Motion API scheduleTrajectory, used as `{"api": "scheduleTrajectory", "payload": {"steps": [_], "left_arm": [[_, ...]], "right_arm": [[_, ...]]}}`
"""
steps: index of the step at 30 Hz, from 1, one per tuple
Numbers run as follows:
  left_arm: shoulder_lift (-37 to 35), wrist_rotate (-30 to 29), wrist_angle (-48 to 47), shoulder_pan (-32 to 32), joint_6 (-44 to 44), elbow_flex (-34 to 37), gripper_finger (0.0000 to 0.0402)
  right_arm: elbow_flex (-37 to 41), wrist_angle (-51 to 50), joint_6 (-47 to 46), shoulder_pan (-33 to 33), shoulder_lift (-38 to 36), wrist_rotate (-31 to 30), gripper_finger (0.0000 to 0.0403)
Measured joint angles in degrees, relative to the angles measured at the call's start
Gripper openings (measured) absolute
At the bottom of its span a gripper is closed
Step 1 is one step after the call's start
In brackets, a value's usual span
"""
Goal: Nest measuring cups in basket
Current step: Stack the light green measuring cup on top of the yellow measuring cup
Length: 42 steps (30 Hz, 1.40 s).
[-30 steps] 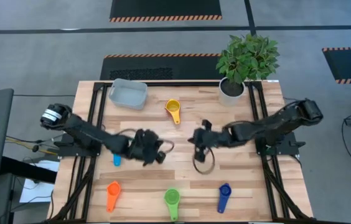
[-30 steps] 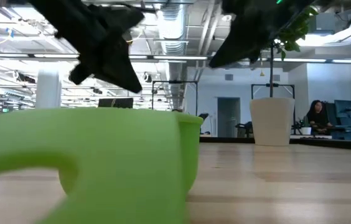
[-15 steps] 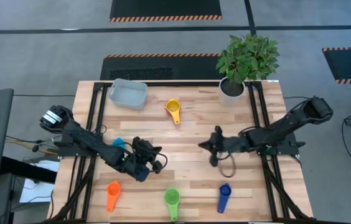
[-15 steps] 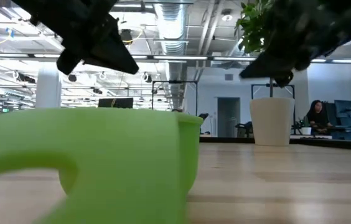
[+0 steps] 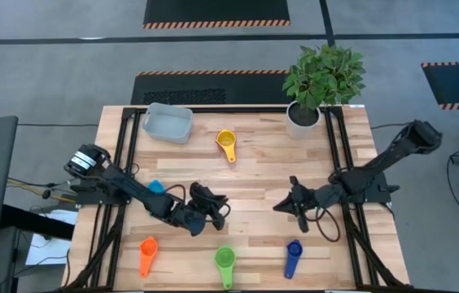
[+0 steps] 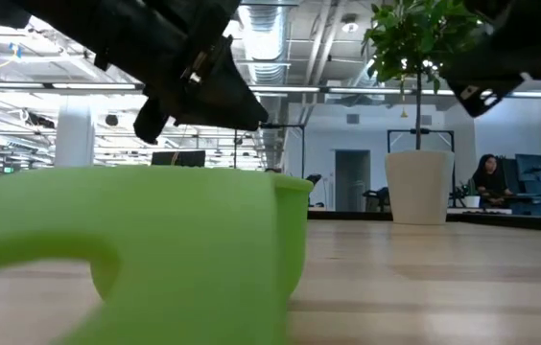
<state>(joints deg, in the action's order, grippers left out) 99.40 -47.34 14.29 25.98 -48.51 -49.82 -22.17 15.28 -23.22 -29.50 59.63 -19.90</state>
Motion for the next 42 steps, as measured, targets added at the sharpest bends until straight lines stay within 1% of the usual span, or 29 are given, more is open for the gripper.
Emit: {"api": "scheduleTrajectory", "payload": {"steps": [4,8,13,17,20,23,26,29,31,34,38,42], "left_arm": [[1.13,1.21,0.67,0.14,-1.32,-0.02,0.0081],[1.10,1.90,0.76,0.37,-2.15,0.00,0.0093],[2.37,2.92,5.70,0.70,-1.51,-0.37,0.0095],[5.40,4.01,4.95,1.22,0.05,-4.37,0.0095],[6.88,4.96,0.52,1.74,0.59,-7.97,0.0095],[7.05,7.94,-5.44,1.75,-1.64,-10.68,0.0095],[6.94,14.34,-11.86,1.83,-3.79,-12.97,0.0095],[6.94,20.89,-19.33,2.50,-4.12,-14.56,0.0095],[6.94,23.19,-22.32,2.94,-6.36,-14.68,0.0095],[7.35,24.94,-22.21,3.64,-9.12,-14.65,0.0095],[7.62,30.38,-23.30,5.45,-11.94,-14.64,0.0096],[7.47,30.70,-24.07,7.60,-14.97,-14.62,0.0096]], "right_arm": [[-0.02,-1.87,-1.13,-2.70,-2.31,-3.24,0.0039],[-0.02,-0.97,-2.27,-3.80,-3.18,-3.31,0.0044],[-0.04,1.14,-2.04,-3.73,-1.19,-2.82,0.0056],[-0.07,0.92,-1.93,-3.74,-0.37,-2.57,0.0059],[-0.04,-0.36,-3.22,-3.74,-0.41,-2.70,0.0059],[-0.04,-1.22,-5.58,-3.73,-0.41,-2.76,0.0059],[-0.04,-1.78,-7.17,-3.73,-0.41,-2.77,0.0059],[-0.04,-1.79,-7.39,-3.80,-0.41,-2.77,0.0059],[-0.04,-1.98,-7.46,-3.80,-0.41,-2.75,0.0059],[-0.04,-3.18,-8.82,-3.80,-0.41,-2.75,0.0059],[-0.04,-4.79,-11.05,-3.80,-0.39,-2.79,0.0059],[-0.04,-5.13,-11.76,-3.80,-0.39,-2.80,0.0064]]}}
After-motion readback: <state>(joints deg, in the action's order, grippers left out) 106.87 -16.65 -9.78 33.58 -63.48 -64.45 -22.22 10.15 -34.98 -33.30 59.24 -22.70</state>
